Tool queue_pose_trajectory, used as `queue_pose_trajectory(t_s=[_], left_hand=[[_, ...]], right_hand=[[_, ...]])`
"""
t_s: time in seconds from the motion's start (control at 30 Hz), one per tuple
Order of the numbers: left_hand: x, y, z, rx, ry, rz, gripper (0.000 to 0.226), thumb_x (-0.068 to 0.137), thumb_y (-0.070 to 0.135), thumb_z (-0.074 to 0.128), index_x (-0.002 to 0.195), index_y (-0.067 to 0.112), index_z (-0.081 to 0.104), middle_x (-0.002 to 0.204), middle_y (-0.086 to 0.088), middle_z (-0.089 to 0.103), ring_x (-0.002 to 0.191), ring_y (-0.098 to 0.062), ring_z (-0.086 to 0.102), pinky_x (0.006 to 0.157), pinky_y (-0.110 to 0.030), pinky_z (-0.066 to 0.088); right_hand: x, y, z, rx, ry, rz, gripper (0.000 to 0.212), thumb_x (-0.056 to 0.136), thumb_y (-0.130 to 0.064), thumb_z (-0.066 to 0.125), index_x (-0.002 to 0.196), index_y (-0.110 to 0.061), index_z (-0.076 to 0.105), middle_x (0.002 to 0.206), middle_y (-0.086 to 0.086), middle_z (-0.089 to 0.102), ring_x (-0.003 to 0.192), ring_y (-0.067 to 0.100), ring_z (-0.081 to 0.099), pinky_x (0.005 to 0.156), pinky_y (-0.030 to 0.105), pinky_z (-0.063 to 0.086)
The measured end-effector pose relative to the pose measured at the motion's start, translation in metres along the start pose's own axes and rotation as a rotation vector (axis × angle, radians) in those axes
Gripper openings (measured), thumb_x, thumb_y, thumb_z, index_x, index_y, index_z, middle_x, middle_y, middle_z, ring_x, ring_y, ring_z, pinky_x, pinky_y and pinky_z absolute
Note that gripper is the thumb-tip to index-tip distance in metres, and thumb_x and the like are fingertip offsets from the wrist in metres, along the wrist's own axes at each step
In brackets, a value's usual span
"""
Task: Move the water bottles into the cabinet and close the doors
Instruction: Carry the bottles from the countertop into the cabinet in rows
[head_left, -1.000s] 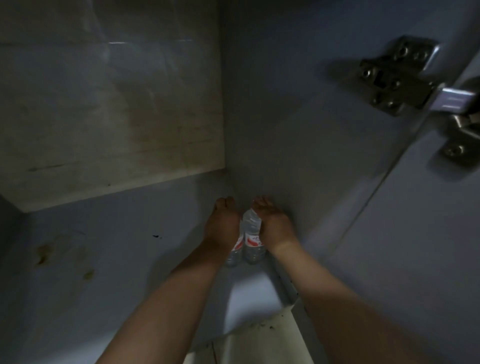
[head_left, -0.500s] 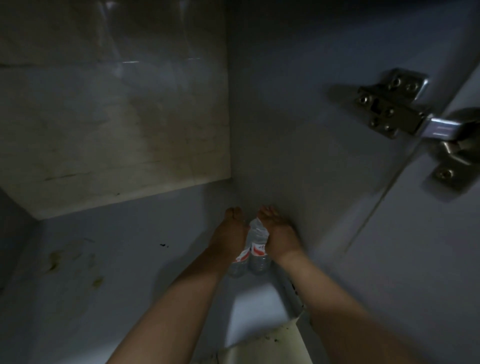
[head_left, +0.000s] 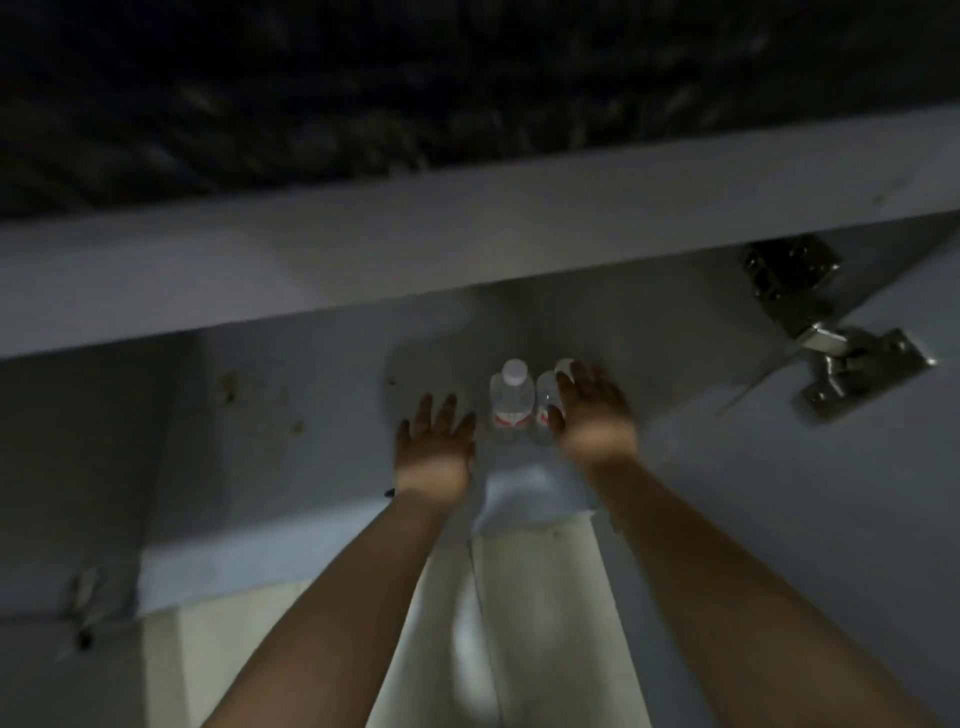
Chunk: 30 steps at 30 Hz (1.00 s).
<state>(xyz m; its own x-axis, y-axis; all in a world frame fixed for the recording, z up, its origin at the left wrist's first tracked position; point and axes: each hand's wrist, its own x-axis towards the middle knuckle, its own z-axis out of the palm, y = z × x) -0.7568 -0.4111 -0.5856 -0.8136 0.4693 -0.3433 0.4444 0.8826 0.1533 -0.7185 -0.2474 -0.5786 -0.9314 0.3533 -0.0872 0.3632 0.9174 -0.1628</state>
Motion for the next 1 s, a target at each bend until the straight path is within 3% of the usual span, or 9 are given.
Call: queue_pose_trajectory(t_s=[0.03,0.1,0.23,0.47,0.67,0.87,1.0], left_hand=[[-0.018,-0.002,-0.003,-0.003,-0.016,-0.01,0.048,0.1,0.029,0.031,0.147,0.026,0.022,0.161,-0.001,0.007,0.149,-0.025,0.002,0.119,-0.043,0.015],[-0.056,-0.003,-0.013,-0.028,-0.055,-0.041,0.048,0.099,0.03,0.032,0.146,0.025,0.024,0.16,0.0,0.012,0.148,-0.025,0.005,0.118,-0.042,0.017],[-0.138,0.0,-0.051,-0.1,-0.145,-0.121,0.048,0.1,0.033,0.029,0.147,0.026,0.022,0.16,0.002,0.012,0.149,-0.024,0.003,0.119,-0.041,0.013],[-0.278,0.003,-0.134,-0.133,-0.186,-0.254,0.049,0.1,0.038,0.024,0.148,0.029,0.017,0.161,0.005,0.006,0.149,-0.021,-0.002,0.121,-0.039,0.007],[-0.357,-0.023,-0.21,-0.094,-0.092,-0.32,0.051,0.1,0.042,0.023,0.148,0.031,0.013,0.161,0.005,0.003,0.149,-0.022,-0.005,0.121,-0.041,0.004],[-0.399,-0.059,-0.296,-0.061,0.156,-0.334,0.051,0.099,0.041,0.028,0.148,0.031,0.017,0.16,0.005,0.007,0.149,-0.022,-0.002,0.121,-0.042,0.006],[-0.385,-0.072,-0.341,-0.076,0.371,-0.291,0.048,0.098,0.04,0.033,0.144,0.026,0.033,0.157,0.0,0.023,0.148,-0.026,0.01,0.119,-0.047,0.014]], right_hand=[[-0.012,-0.005,-0.004,-0.019,-0.038,-0.004,0.046,0.074,-0.031,0.045,0.097,-0.004,0.074,0.105,0.02,0.074,0.092,0.039,0.071,0.071,0.042,0.059],[-0.044,-0.015,-0.013,-0.03,-0.166,-0.005,0.043,0.067,-0.036,0.052,0.086,-0.005,0.076,0.092,0.017,0.077,0.081,0.038,0.073,0.061,0.041,0.06],[-0.112,-0.042,-0.056,-0.075,-0.282,-0.052,0.055,0.071,-0.043,0.035,0.086,-0.012,0.077,0.094,0.011,0.078,0.085,0.032,0.074,0.068,0.046,0.06],[-0.213,-0.094,-0.155,-0.075,-0.309,-0.172,0.057,0.069,-0.046,0.033,0.083,-0.013,0.078,0.093,0.008,0.079,0.084,0.028,0.075,0.065,0.043,0.06],[-0.251,-0.144,-0.225,-0.051,-0.179,-0.252,0.055,0.071,-0.046,0.036,0.086,-0.014,0.078,0.094,0.009,0.078,0.086,0.03,0.075,0.065,0.046,0.059],[-0.246,-0.191,-0.298,0.012,0.047,-0.335,0.053,0.072,-0.043,0.039,0.087,-0.01,0.077,0.098,0.013,0.077,0.09,0.032,0.074,0.069,0.047,0.059],[-0.208,-0.194,-0.351,0.011,0.215,-0.34,0.051,0.074,-0.041,0.042,0.088,-0.006,0.076,0.099,0.017,0.076,0.092,0.035,0.072,0.071,0.052,0.057]])
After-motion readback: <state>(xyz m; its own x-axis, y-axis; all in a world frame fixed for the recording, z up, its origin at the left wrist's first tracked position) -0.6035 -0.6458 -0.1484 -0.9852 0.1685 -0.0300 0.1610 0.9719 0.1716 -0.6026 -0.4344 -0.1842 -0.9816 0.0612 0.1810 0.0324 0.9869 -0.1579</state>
